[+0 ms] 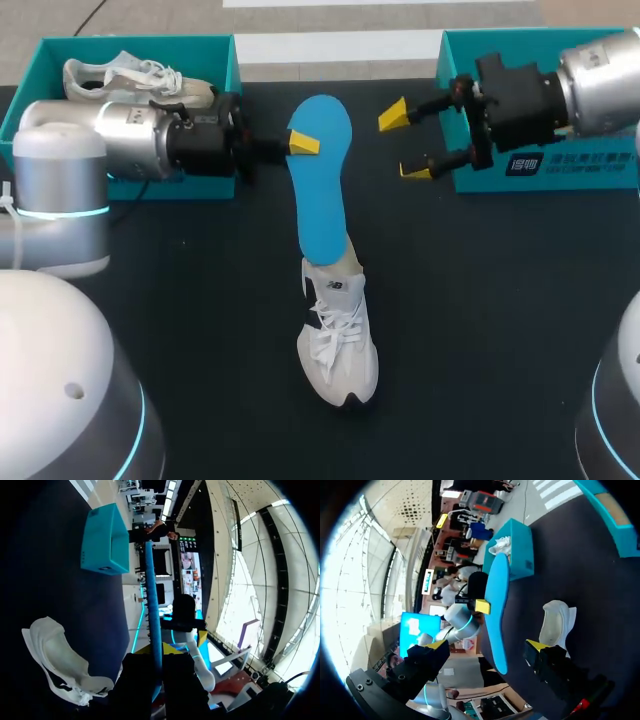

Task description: Take the shoe out of the shoebox, open the shoe tongue, remove and reinsert the insole, then place the shoe into the shoebox

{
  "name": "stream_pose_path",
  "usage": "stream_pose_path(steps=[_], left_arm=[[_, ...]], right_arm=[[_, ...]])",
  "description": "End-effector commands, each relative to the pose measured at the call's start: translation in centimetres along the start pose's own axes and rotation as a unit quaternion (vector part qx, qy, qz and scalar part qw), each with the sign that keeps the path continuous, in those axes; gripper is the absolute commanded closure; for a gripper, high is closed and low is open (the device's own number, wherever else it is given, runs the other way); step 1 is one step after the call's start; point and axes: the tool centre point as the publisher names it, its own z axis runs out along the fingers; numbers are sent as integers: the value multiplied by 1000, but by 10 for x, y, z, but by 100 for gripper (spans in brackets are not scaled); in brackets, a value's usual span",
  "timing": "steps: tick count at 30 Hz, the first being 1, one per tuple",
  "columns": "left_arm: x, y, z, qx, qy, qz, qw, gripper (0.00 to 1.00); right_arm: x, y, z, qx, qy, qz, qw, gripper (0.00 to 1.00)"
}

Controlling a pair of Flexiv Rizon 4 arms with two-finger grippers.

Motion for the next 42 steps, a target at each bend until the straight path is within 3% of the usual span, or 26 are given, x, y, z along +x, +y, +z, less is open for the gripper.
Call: stream_pose_path(steps=[1, 6, 22, 28, 30, 31, 42], left_arm=[[-1, 0, 0, 4, -4, -5, 1000, 100], [-6, -4, 0, 19, -16, -21, 999, 100], [-6, -4, 0, 19, -16, -21, 999, 100], [-6, -4, 0, 19, -16, -21, 999, 100], [-6, -4, 0, 19, -16, -21, 999, 100], [-6, -4, 0, 19, -16, -21, 999, 100], [-6, -4, 0, 19, -16, -21, 999, 100]], right_arm=[[19, 0, 6, 8, -136, -3, 991, 0], [25, 2, 17, 32, -233, 73, 969, 0], [25, 2, 17, 32, -233, 73, 969, 0], [36, 6, 17, -6, -368, -19, 930, 0], [42, 8, 21, 18, -411, -85, 907, 0], [42, 10, 23, 31, -426, -65, 902, 0], [42, 10, 23, 31, -426, -65, 902, 0]])
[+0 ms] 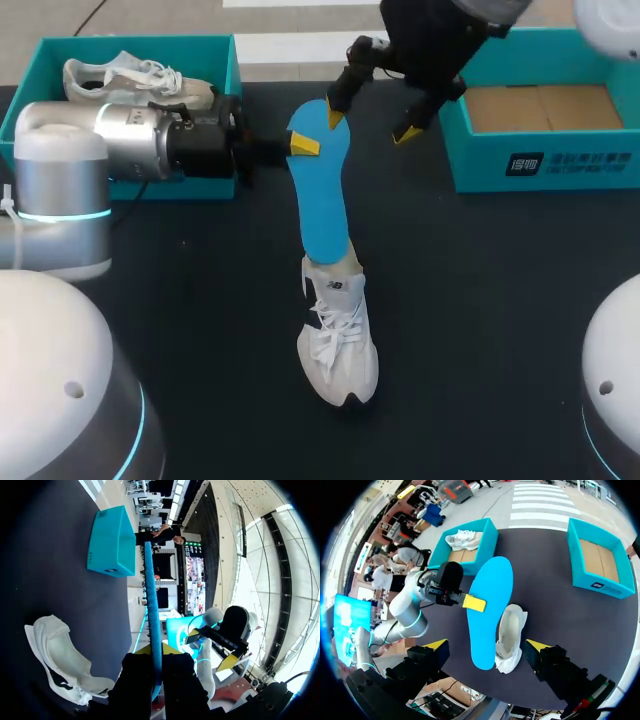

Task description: Take the shoe out of the shoebox, open the shoe tongue, remove and reinsert the insole, then place the shoe into the shoebox

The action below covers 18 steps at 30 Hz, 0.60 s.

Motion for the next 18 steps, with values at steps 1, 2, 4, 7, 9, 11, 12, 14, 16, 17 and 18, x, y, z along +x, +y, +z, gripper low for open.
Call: stream_pose_path(steps=[1, 2, 4, 7, 9, 11, 12, 14, 16, 17, 18], left_arm=[[1, 1, 0, 1, -1, 0, 1000, 100], [1, 1, 0, 1, -1, 0, 1000, 100], [1, 1, 0, 1, -1, 0, 1000, 100], [1, 1, 0, 1, -1, 0, 1000, 100], [1, 1, 0, 1, -1, 0, 1000, 100], [1, 1, 0, 1, -1, 0, 1000, 100], [1, 1, 0, 1, -1, 0, 1000, 100], [1, 1, 0, 1, -1, 0, 1000, 100], [1, 1, 0, 1, -1, 0, 1000, 100], [1, 1, 0, 1, -1, 0, 1000, 100], [1, 1, 0, 1, -1, 0, 1000, 100]], right_arm=[[6, 6, 1, 5, -81, 1, 997, 0], [6, 6, 1, 5, -81, 1, 997, 0], [8, 6, 9, 28, -91, -3, 995, 0], [10, 7, 18, 7, -135, -1, 991, 0], [13, 8, 23, 1, -167, 2, 986, 0], [18, 9, 26, -10, -190, 3, 982, 0], [20, 11, 29, -15, -201, 5, 979, 0], [25, 12, 35, -23, -217, 8, 976, 0], [29, 14, 39, -25, -221, 7, 975, 0], [31, 14, 41, -29, -221, 7, 975, 0], [32, 14, 43, -22, -220, 7, 975, 0]])
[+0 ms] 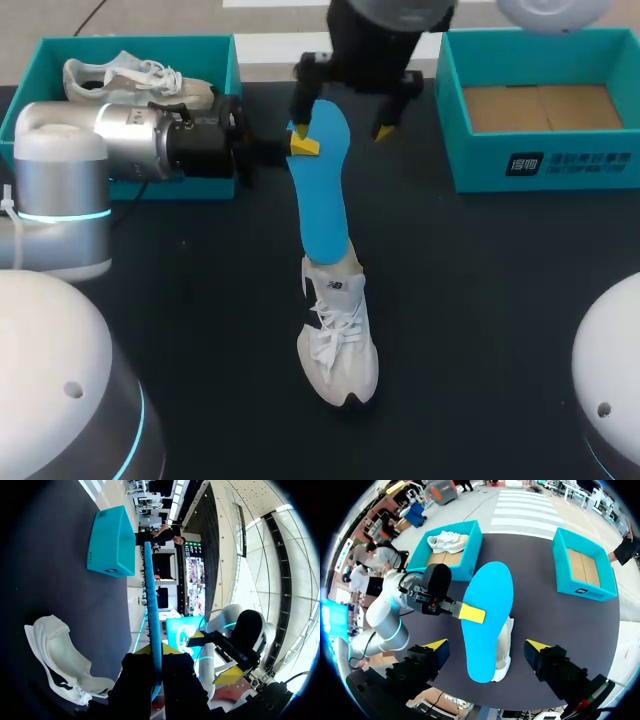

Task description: Take the shoe out of the shoebox, open the shoe tongue, remove and reinsert the insole, then place the shoe into the shoebox

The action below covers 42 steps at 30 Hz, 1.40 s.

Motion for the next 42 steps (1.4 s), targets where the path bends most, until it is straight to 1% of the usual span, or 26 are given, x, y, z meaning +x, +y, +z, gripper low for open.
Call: stream_pose_path(steps=[1, 3, 4, 6, 8, 18, 38, 40, 42], left_arm=[[1, 1, 0, 1, -1, 0, 1000, 100], [1, 1, 0, 1, -1, 0, 1000, 100], [1, 1, 0, 1, -1, 0, 1000, 100], [1, 1, 0, 1, -1, 0, 1000, 100], [1, 1, 0, 1, -1, 0, 1000, 100], [1, 1, 0, 1, -1, 0, 1000, 100], [1, 1, 0, 1, -1, 0, 1000, 100], [1, 1, 0, 1, -1, 0, 1000, 100], [1, 1, 0, 1, -1, 0, 1000, 100]], right_arm=[[15, 2, 9, -2, -113, 3, 994, 0], [17, 2, 9, 1, -114, -1, 993, 0], [19, 2, 10, -7, -118, -3, 993, 0], [21, 2, 11, -3, -113, -6, 994, 0], [21, 2, 12, -6, -109, -5, 994, 0], [24, 0, 14, 0, -104, -3, 995, 0], [24, -1, 14, 0, -105, -2, 994, 0], [17, -4, 14, -3, -77, 9, 997, 0], [11, -7, 12, -9, -33, 17, 999, 0]])
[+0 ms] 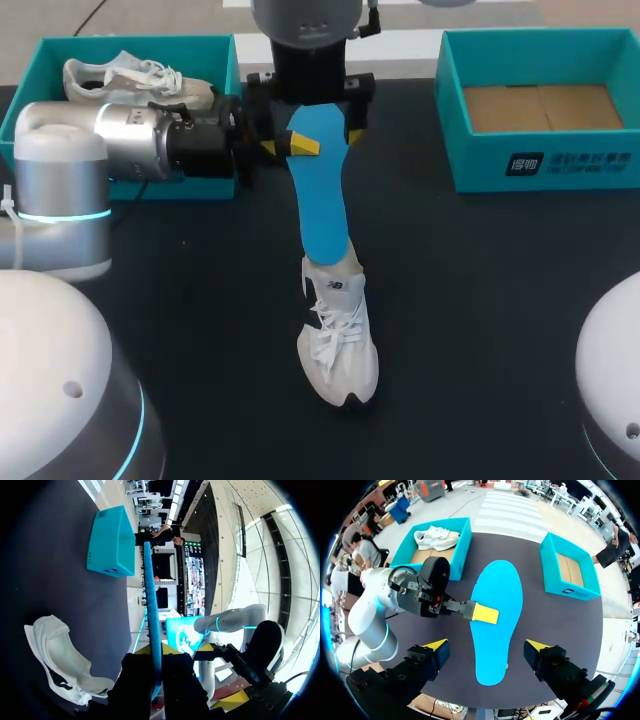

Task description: Take the shoe out of the shoebox, open the shoe tongue, remove and reinsert the insole, then place the shoe into the shoebox

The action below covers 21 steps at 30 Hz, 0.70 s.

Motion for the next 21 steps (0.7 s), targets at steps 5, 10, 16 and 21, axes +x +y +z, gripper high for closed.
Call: stream_pose_path(steps=[5, 10, 16, 21], left_arm=[[0, 1, 0, 1, -1, 0, 1000, 100], [0, 1, 0, 1, -1, 0, 1000, 100], [0, 1, 0, 1, -1, 0, 1000, 100], [0, 1, 0, 1, -1, 0, 1000, 100]], right_arm=[[-34, -8, -1, -31, 167, 8, 985, 0], [-52, -9, -6, -33, 208, -1, 978, 0], [-70, -10, -3, -23, 278, -10, 960, 0], [-78, -11, 7, -15, 349, -5, 937, 0]])
